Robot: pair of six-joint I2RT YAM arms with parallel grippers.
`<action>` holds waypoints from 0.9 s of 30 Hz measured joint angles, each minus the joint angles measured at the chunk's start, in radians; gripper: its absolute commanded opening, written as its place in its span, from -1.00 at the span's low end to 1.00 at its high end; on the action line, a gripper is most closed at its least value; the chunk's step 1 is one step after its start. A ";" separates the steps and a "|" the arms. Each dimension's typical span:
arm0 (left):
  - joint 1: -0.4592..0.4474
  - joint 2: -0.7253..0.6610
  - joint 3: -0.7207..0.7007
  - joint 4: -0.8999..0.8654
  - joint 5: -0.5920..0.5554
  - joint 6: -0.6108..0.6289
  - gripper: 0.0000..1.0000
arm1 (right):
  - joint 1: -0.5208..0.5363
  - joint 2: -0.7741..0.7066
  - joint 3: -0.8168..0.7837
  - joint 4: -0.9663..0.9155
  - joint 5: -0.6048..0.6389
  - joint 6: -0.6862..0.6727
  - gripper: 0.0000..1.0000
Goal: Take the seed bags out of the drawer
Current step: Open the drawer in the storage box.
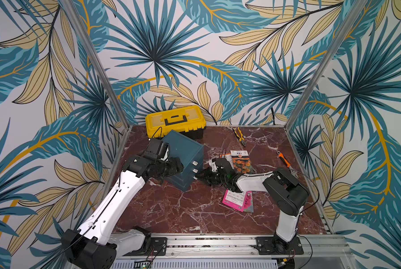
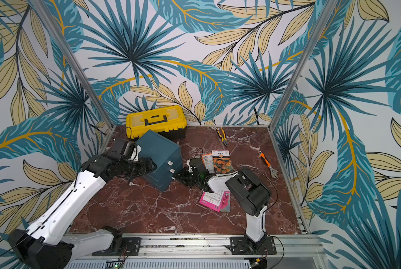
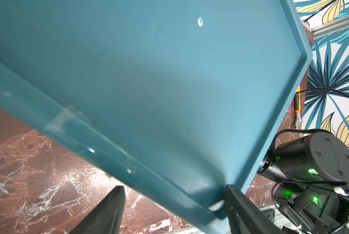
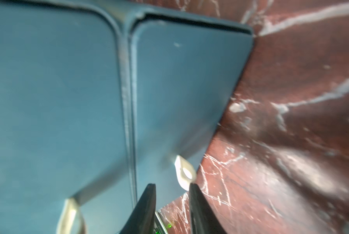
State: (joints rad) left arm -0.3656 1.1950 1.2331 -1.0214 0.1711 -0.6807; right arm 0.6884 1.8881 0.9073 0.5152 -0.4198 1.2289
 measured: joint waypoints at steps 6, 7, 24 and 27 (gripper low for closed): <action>0.000 0.000 0.000 -0.001 0.000 0.000 0.63 | 0.000 0.018 0.011 0.005 0.000 0.002 -0.39; 0.000 0.000 0.000 -0.001 0.000 0.000 0.63 | 0.000 0.020 0.011 0.005 0.000 0.002 -0.39; 0.000 0.000 0.000 -0.004 0.000 0.000 0.63 | 0.000 0.027 -0.002 0.020 -0.001 0.002 -0.38; 0.000 0.000 0.000 -0.005 0.000 0.000 0.63 | 0.000 0.043 -0.002 0.037 -0.005 0.011 -0.38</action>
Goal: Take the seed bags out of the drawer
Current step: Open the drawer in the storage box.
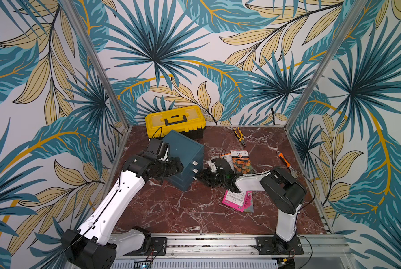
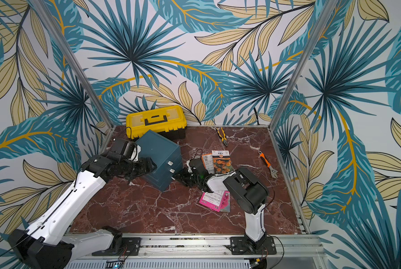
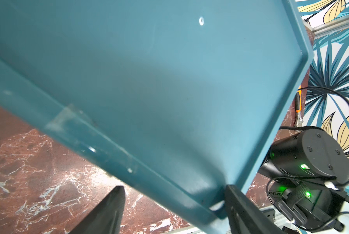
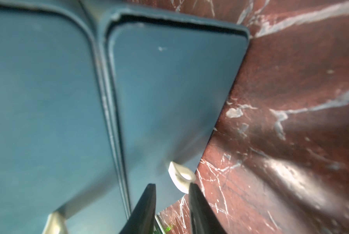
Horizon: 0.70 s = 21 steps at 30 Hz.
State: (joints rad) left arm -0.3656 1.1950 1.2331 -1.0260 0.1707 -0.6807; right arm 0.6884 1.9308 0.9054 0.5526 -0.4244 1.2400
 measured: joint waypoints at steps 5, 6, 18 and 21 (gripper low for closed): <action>0.000 0.000 0.000 -0.001 -0.002 0.000 0.63 | 0.000 0.007 0.000 0.001 -0.002 0.001 -0.37; 0.000 0.000 0.000 -0.001 -0.002 0.000 0.63 | 0.000 0.007 0.000 0.000 -0.002 0.000 -0.36; 0.000 0.000 0.000 -0.002 -0.002 0.000 0.63 | 0.000 0.007 -0.021 0.016 -0.002 0.002 -0.37; 0.000 0.000 0.000 -0.003 -0.002 0.000 0.64 | 0.000 0.009 -0.013 0.023 -0.003 0.005 -0.38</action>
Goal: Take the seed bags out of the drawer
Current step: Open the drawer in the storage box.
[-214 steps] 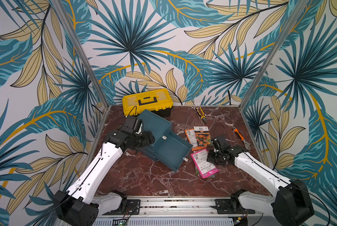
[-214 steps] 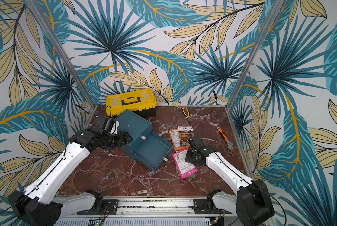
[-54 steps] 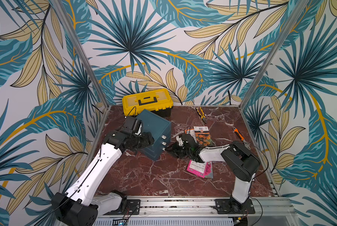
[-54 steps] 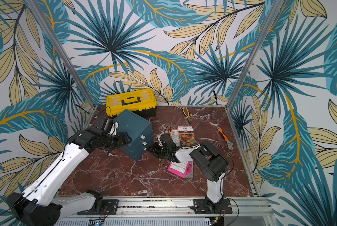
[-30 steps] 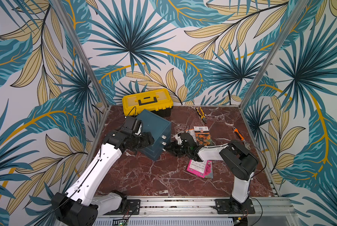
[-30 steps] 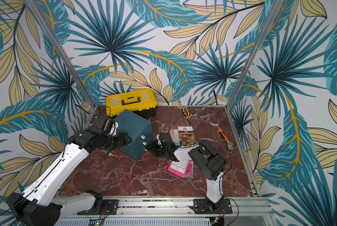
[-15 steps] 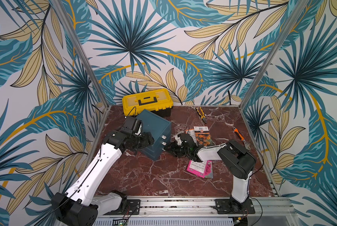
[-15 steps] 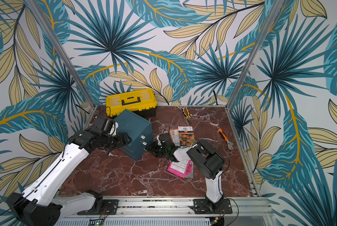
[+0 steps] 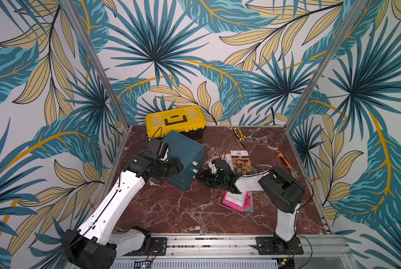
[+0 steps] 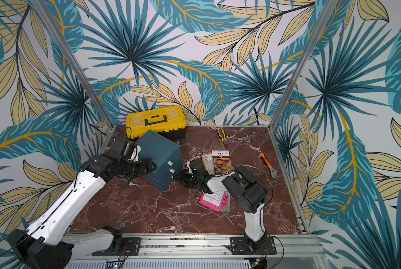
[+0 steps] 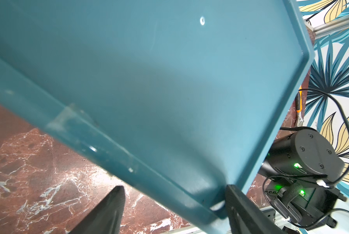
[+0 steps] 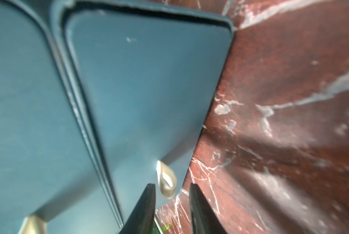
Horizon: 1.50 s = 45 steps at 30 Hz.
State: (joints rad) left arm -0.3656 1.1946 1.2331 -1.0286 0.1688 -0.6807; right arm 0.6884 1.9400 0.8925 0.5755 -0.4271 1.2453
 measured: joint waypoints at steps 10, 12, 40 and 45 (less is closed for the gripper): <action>0.000 -0.002 0.000 -0.001 -0.001 0.000 0.63 | 0.000 0.011 0.016 0.005 0.000 0.011 -1.00; 0.000 -0.002 0.000 -0.001 -0.001 0.000 0.63 | 0.000 0.011 0.015 0.003 0.000 0.012 -1.00; 0.000 -0.002 0.000 -0.001 -0.001 0.000 0.63 | -0.045 -0.361 -0.291 -0.234 0.047 -0.125 -1.00; 0.000 -0.002 0.000 -0.001 -0.001 0.000 0.63 | -0.054 -0.416 -0.310 -0.303 0.046 -0.151 -1.00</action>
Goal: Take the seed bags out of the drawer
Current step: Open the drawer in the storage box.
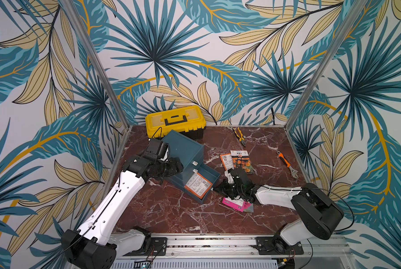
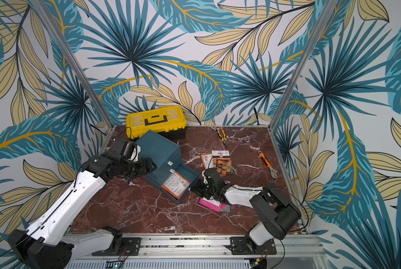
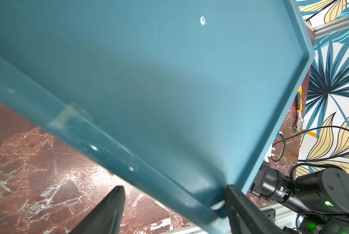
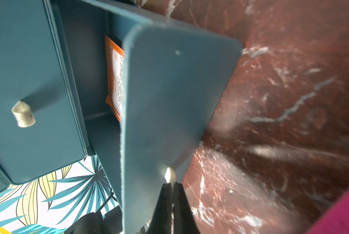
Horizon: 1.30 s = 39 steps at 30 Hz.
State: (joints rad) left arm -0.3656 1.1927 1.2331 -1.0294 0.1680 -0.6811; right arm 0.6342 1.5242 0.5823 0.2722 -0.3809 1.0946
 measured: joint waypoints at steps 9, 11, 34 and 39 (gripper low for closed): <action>0.000 0.000 0.000 0.000 0.000 0.000 0.63 | -0.018 -0.059 0.000 -0.095 0.003 -0.048 -1.00; 0.000 0.000 0.000 0.000 0.000 0.000 0.64 | -0.021 -0.059 0.000 -0.102 0.002 -0.052 -1.00; 0.000 0.000 0.000 0.002 0.001 0.000 0.64 | -0.024 -0.099 0.009 -0.241 0.060 -0.118 -0.25; 0.000 0.000 0.000 0.003 0.001 0.000 0.64 | -0.025 -0.214 0.039 -0.397 0.146 -0.196 0.01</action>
State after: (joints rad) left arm -0.3660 1.1931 1.2331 -1.0267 0.1688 -0.6811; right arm 0.6090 1.3098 0.6216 -0.1253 -0.2352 0.8982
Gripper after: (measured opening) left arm 0.817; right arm 0.473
